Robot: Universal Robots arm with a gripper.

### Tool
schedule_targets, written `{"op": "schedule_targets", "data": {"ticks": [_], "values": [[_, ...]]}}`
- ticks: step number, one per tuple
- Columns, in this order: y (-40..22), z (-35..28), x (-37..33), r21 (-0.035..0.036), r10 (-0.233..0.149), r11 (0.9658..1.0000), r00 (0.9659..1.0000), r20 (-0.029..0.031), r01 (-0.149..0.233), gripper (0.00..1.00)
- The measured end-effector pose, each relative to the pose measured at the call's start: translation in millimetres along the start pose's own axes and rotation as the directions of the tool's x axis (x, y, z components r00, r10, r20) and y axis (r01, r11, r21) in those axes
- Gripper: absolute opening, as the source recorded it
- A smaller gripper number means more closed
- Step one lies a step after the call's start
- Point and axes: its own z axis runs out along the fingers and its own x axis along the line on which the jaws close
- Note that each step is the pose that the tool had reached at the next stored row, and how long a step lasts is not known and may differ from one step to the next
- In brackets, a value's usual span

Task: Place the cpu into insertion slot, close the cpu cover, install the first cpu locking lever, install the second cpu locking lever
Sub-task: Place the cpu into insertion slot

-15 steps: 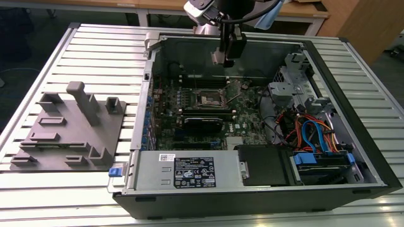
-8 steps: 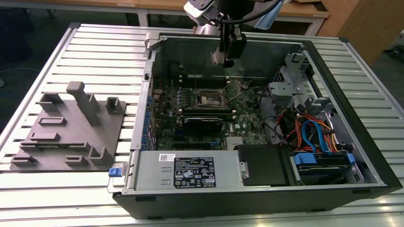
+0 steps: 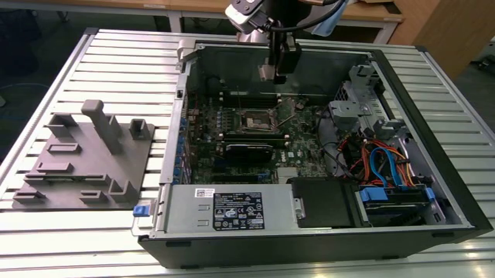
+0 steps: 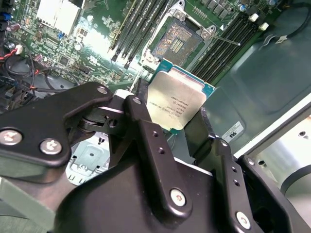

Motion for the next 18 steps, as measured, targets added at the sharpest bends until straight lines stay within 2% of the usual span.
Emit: {"op": "schedule_targets", "data": {"ticks": [13, 18], "values": [[-1.3, 23.4, -0.5, -0.0003, 0.0, 1.0, 1.0, 0.0, 0.0, 0.54], [-1.4, 25.4, -0.6, -0.0003, 0.0, 1.0, 1.0, 0.0, 0.0, 0.54]]}}
